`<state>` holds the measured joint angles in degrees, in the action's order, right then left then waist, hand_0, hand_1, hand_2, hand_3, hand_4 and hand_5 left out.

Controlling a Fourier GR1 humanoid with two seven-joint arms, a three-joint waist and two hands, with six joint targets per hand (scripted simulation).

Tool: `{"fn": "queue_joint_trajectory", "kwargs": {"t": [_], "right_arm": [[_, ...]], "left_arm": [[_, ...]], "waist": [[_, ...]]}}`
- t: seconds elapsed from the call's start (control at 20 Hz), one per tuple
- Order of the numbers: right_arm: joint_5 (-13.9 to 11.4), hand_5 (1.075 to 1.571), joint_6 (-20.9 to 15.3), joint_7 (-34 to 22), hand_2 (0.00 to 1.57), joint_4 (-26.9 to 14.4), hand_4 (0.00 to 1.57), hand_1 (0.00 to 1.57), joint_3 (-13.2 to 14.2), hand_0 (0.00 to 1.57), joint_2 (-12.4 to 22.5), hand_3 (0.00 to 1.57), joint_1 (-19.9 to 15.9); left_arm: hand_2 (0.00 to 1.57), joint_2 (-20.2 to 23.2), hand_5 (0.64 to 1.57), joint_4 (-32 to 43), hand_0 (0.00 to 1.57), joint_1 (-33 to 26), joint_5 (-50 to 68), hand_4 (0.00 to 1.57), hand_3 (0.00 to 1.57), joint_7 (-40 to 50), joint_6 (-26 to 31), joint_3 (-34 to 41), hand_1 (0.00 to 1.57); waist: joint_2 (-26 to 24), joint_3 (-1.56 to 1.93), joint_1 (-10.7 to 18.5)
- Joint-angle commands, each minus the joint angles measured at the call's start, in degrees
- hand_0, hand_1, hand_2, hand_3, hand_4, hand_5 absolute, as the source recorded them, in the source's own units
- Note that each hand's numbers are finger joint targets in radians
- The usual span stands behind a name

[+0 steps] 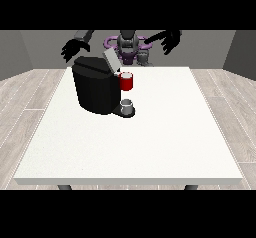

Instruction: Insert the coffee pod into the coffee machine and close the lid

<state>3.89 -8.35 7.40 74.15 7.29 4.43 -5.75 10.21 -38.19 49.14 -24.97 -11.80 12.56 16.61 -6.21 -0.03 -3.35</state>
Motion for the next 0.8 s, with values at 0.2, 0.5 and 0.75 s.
{"fn": "queue_joint_trajectory", "kwargs": {"t": [0.2, 0.5, 0.75], "right_arm": [[-0.1, 1.571, 4.1, -8.03, 0.0, 6.98, 0.29, 0.0, -3.58, 0.0, 2.8, 0.0, -1.17], [2.48, 1.571, 9.19, -7.0, 0.0, 7.74, 0.0, 0.0, -1.48, 0.0, 6.79, 0.0, -4.63], [-0.43, 1.571, 7.88, -8.69, 0.0, 6.77, 0.0, 0.0, -3.99, 0.0, 5.83, 0.0, -8.46]], "left_arm": [[0.0, -2.92, 1.571, -0.32, 0.0, -11.12, 8.21, 0.23, 0.0, -2.26, 3.12, 5.18, 0.0], [0.0, -6.54, 1.571, -4.6, 0.0, -14.68, 10.58, 0.0, 0.0, -1.86, 3.66, 3.88, 0.0], [0.0, -10.02, 1.571, -8.52, 0.0, -15.73, 13.45, 0.14, 0.0, 0.83, 4.01, 2.32, 0.0]], "waist": [[-7.81, -0.05, 3.23], [-7.01, 0.04, 7.74], [-6.61, 0.05, 11.62]]}}
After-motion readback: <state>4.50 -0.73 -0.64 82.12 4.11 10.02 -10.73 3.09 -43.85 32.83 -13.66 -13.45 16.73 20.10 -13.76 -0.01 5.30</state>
